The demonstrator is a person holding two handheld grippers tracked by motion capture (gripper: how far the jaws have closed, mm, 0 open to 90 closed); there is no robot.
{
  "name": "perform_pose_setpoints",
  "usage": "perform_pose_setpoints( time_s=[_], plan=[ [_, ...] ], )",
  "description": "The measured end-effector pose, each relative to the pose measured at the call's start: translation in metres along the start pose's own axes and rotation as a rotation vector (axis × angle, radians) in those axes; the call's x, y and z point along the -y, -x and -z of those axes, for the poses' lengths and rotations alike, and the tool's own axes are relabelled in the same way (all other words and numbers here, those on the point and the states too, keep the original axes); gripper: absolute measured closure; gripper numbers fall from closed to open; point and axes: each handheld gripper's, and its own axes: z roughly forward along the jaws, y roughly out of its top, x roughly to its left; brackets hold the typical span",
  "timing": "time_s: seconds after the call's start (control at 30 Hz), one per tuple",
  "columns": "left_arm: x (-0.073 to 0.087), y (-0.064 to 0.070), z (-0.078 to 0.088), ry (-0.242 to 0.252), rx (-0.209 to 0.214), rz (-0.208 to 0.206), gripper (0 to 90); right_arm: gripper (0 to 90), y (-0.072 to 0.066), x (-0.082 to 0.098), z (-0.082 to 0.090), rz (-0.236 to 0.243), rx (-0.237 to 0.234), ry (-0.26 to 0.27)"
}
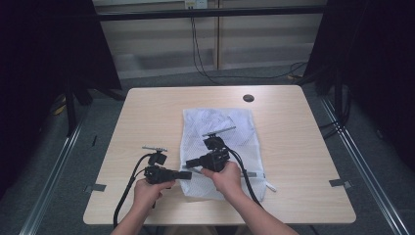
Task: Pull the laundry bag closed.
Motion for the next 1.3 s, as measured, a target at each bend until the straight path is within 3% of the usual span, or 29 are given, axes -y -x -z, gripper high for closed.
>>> perform_pose_setpoints(
  time_s=[0.23,0.8,0.87,0.97,1.03,1.3],
  plan=[
    [0.0,-0.001,0.002,0.007,0.005,0.007,88.9,87.0,0.007,0.001,0.007,-0.009,0.022,0.007],
    [0.0,0.0,0.003,0.009,-0.014,-0.019,88.8,87.0,0.01,0.002,0.011,-0.014,0.018,0.005],
    [0.0,0.001,0.002,0.006,-0.005,-0.003,88.8,87.0,0.01,0.003,0.011,-0.01,0.022,0.003],
    [0.0,0.0,0.003,0.007,-0.021,-0.023,88.8,87.0,0.012,0.003,0.012,-0.012,0.023,0.004],
    [0.0,0.001,0.001,0.008,-0.015,-0.007,88.8,87.0,0.013,0.003,0.012,-0.013,0.023,0.001],
    [0.0,0.001,0.001,0.011,-0.018,-0.013,88.9,87.0,0.015,0.004,0.013,-0.014,0.026,0.0]
  ],
)
